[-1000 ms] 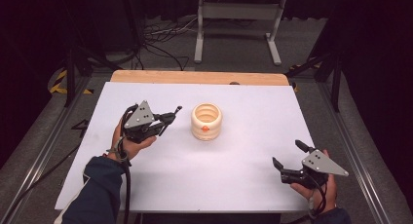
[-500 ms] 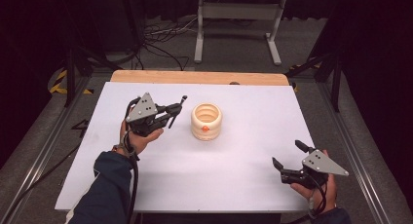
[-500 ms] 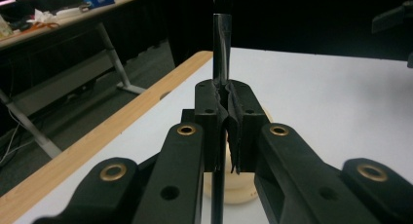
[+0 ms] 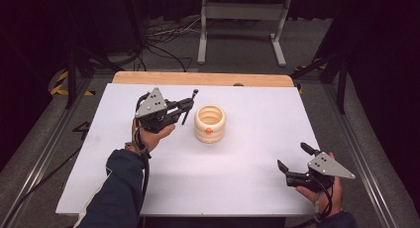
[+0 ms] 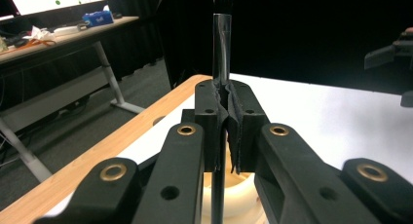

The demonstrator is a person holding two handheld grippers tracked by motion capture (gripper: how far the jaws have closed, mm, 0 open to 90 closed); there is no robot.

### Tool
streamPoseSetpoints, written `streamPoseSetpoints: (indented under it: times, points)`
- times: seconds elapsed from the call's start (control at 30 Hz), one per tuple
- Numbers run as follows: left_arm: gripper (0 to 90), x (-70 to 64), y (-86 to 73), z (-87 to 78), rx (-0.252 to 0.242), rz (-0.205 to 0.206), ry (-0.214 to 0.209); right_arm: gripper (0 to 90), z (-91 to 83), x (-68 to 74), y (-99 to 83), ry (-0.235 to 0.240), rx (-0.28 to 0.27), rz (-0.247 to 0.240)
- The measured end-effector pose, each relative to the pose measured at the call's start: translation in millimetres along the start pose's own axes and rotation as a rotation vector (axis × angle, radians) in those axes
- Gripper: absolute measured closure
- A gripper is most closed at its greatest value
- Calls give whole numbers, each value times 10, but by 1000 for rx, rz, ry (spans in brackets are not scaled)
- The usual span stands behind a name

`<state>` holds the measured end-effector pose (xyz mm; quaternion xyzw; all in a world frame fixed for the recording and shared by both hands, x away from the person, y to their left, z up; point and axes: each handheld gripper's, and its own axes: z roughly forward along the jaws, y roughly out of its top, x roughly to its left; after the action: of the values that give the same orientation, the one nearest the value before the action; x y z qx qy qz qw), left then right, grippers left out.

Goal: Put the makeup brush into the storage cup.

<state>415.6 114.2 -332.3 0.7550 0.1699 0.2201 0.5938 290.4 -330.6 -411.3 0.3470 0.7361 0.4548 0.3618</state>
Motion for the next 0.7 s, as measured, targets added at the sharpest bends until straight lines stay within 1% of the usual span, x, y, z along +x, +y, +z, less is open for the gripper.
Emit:
streamPoseSetpoints:
  times: [0.2,0.33,0.53,0.6,0.67,0.7]
  points:
    - [838,3,33,65,-29,-16,-8,70,-3,0,1,3,-5,-1]
    - [838,3,43,113,-29,-22,-14,69,-5,-2,1,1,-4,2]
    - [838,10,68,198,-49,-32,-21,69,-9,-13,-4,-3,-6,4]
    - [838,6,70,218,-60,-37,-30,70,-13,-11,-2,-3,-6,3]
    - [838,4,72,233,-59,-39,-30,69,-14,-9,-1,-4,-7,0]
    - [838,7,76,254,-64,-48,-39,69,-17,-8,0,-5,-7,-2]
